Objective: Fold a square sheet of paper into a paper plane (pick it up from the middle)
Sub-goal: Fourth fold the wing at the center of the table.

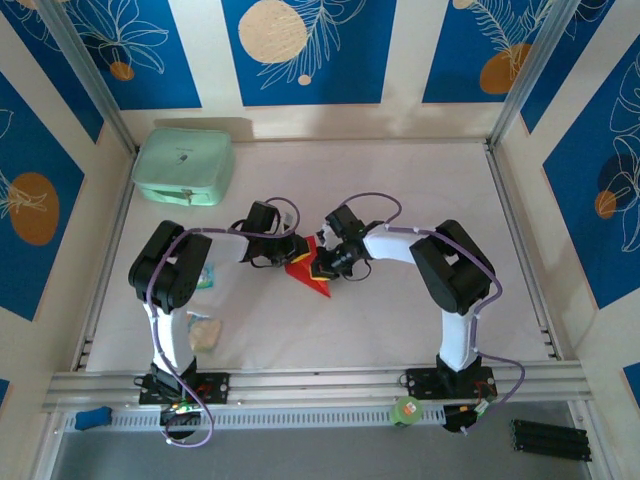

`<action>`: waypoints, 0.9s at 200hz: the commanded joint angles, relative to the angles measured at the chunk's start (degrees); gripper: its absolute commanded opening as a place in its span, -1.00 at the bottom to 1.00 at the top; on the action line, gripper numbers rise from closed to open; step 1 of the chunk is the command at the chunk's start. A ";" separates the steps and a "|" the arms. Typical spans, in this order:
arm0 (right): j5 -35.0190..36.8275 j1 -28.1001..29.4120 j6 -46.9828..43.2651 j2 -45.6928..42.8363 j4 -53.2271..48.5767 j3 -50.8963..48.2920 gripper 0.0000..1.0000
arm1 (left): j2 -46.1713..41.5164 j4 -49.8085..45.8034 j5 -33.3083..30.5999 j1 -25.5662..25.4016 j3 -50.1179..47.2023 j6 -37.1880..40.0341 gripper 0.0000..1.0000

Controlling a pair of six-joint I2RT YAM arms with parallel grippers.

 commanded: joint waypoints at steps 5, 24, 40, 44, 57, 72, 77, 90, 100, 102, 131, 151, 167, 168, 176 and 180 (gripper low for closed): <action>-0.65 -0.09 1.37 0.95 -0.16 -3.18 -0.98 | 5.01 -8.29 -6.80 0.33 -1.96 0.72 -0.66; -2.19 -0.58 1.70 0.18 1.74 -5.82 -0.99 | 5.45 -9.59 -7.70 0.33 -1.79 1.14 -0.68; -2.84 -0.70 1.57 -0.83 2.04 -7.61 -0.98 | 5.76 -10.42 -8.34 0.33 -1.62 1.38 -0.68; -3.11 -0.72 1.52 -1.17 2.04 -7.94 -0.98 | 5.80 -10.53 -8.45 0.35 -1.61 1.41 -0.68; -3.90 -0.80 1.42 -2.29 2.30 -9.27 -0.98 | 5.94 -10.98 -8.77 0.35 -1.55 1.57 -0.69; -5.04 -0.81 1.48 -3.62 2.47 -10.60 -0.97 | 5.85 -11.17 -8.94 0.32 -1.60 1.59 -0.69; -5.24 -0.81 1.57 -3.98 2.48 -10.92 -0.97 | 5.81 -11.17 -8.89 0.33 -1.61 1.59 -0.69; -6.09 -0.81 1.97 -5.03 2.57 -12.01 -0.97 | 5.73 -11.32 -8.98 0.33 -1.68 1.67 -0.69; -6.13 -0.81 2.39 -5.78 2.72 -12.80 -0.98 | 5.74 -11.42 -9.07 0.33 -1.63 1.69 -0.69; -6.14 -0.81 2.48 -5.90 2.78 -12.93 -0.97 | 5.73 -11.41 -9.07 0.33 -1.61 1.75 -0.69; -6.02 -0.81 3.60 -7.35 3.15 -14.76 -0.98 | 5.76 -11.48 -9.06 0.33 -1.55 1.72 -0.69; -6.05 -0.84 4.24 -7.85 3.95 -15.61 -0.97 | 5.59 -11.60 -8.85 0.33 -1.52 1.70 -0.69; -6.10 -1.01 4.53 -8.57 4.22 -15.22 -0.98 | 5.33 -11.53 -8.74 0.29 -1.61 1.74 -0.69; -6.08 -1.04 4.55 -8.69 4.23 -15.20 -0.98 | 5.30 -11.52 -8.73 0.31 -1.61 1.76 -0.69; -5.83 -1.18 4.80 -9.55 4.53 -14.92 -0.98 | 5.27 -11.43 -8.49 0.33 -1.61 1.68 -0.69; -5.66 -1.22 4.90 -10.08 4.79 -14.76 -0.98 | 5.20 -11.26 -8.39 0.35 -1.63 1.62 -0.69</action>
